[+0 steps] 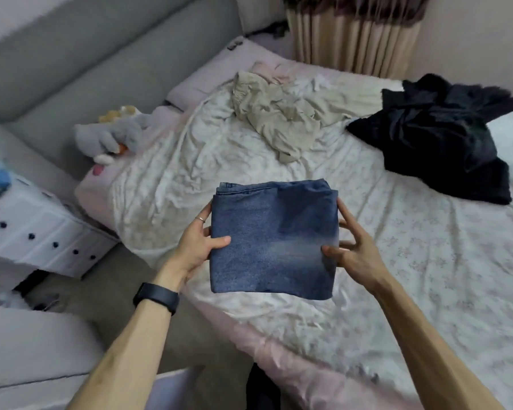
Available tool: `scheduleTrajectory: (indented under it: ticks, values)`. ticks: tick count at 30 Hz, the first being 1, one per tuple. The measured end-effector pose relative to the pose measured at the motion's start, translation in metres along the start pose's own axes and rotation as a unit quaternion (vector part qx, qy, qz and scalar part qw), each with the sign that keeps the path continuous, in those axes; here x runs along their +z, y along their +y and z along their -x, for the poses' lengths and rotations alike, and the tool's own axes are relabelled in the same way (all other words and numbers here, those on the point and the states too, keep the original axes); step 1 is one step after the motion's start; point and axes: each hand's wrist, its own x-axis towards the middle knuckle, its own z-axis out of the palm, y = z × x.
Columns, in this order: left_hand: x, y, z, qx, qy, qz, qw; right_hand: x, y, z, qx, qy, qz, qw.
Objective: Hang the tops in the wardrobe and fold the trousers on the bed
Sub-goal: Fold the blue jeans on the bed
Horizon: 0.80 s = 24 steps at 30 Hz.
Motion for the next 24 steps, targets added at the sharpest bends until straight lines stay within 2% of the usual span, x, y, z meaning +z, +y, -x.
scheduleTrajectory:
  ticks: [5, 11, 16, 19, 24]
  values:
    - [-0.047, 0.061, 0.120, 0.113, 0.104, 0.032, 0.988, 0.027, -0.093, 0.026, -0.127, -0.075, 0.016, 0.989]
    - [-0.109, 0.104, 0.278, 0.215, 0.265, 0.044, 0.939, 0.115, -0.197, 0.055, -0.286, -0.192, 0.025, 0.939]
    - [-0.140, 0.105, 0.387, 0.241, 0.379, 0.029, 0.893, 0.193, -0.253, 0.092, -0.345, -0.304, 0.003, 0.888]
    - [-0.147, 0.094, 0.446, 0.253, 0.426, 0.027, 0.868, 0.232, -0.263, 0.122, -0.365, -0.352, -0.029, 0.861]
    - [-0.139, 0.073, 0.550, 0.237, 0.538, 0.027, 0.808, 0.289, -0.264, 0.180, -0.382, -0.443, -0.083, 0.807]
